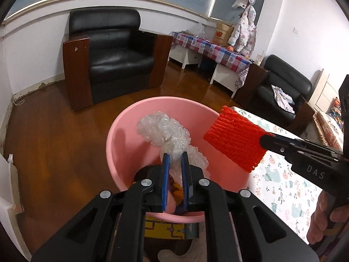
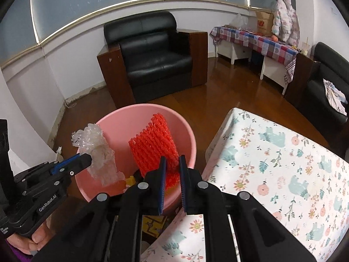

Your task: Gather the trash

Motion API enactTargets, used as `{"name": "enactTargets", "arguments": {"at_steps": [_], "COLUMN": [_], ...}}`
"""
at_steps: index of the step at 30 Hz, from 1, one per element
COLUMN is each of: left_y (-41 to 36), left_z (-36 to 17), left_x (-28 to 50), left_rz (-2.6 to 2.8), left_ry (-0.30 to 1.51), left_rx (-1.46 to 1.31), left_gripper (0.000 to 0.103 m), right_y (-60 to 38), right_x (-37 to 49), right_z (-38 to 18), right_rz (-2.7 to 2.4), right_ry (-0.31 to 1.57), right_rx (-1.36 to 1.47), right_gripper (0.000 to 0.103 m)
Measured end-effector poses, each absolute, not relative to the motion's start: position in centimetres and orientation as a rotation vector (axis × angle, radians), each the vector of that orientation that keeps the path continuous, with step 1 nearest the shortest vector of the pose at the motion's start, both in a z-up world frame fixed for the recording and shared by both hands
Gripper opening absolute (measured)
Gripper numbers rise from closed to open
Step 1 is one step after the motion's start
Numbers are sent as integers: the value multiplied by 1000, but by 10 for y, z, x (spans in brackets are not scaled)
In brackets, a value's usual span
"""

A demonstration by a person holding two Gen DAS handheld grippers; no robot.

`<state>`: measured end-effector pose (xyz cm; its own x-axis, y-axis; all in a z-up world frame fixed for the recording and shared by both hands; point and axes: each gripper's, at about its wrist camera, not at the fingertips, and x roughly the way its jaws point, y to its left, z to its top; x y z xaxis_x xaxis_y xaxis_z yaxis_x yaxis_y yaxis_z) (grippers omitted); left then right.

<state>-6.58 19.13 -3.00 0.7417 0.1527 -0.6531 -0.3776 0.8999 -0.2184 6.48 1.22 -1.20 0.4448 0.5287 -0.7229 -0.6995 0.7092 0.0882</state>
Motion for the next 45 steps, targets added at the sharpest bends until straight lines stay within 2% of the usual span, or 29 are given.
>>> {"name": "enactTargets", "arguments": {"at_steps": [3,5,8,15,20,33,35,37,39,45], "left_y": [198,202,210,219,203,174,171,165,159,144], "left_z": [-33,-33,-32,-25,-19,-46,-49,-48,-45,-40], "left_x": [-65,-65,-64,-72,-73,-44,-42,-39,-37,-29], "left_rz": [283,269,233,170,155,224,191,181,168,154], "left_ry": [686,683,687,659,644,791,812,810,801,767], "left_rx": [-365,-371,-396,-449,-403,-327,-359,-356,-347,-369], "left_gripper": [10,11,12,13,13,13,16,31,38,44], "right_y": [23,23,23,10,-8,-68,-78,-93,-104,-123], "right_x": [63,62,64,59,49,24,25,25,24,25], "right_z": [-15,-16,-13,-9,-5,17,24,32,35,42], "right_rz": [767,775,776,800,825,780,759,744,736,723], "right_ry": [808,813,804,805,791,744,735,726,724,729], "right_rx": [-264,-265,-259,-194,-135,-74,-55,-18,0,-61], "right_gripper": [16,32,39,43,50,50,50,52,53,55]}}
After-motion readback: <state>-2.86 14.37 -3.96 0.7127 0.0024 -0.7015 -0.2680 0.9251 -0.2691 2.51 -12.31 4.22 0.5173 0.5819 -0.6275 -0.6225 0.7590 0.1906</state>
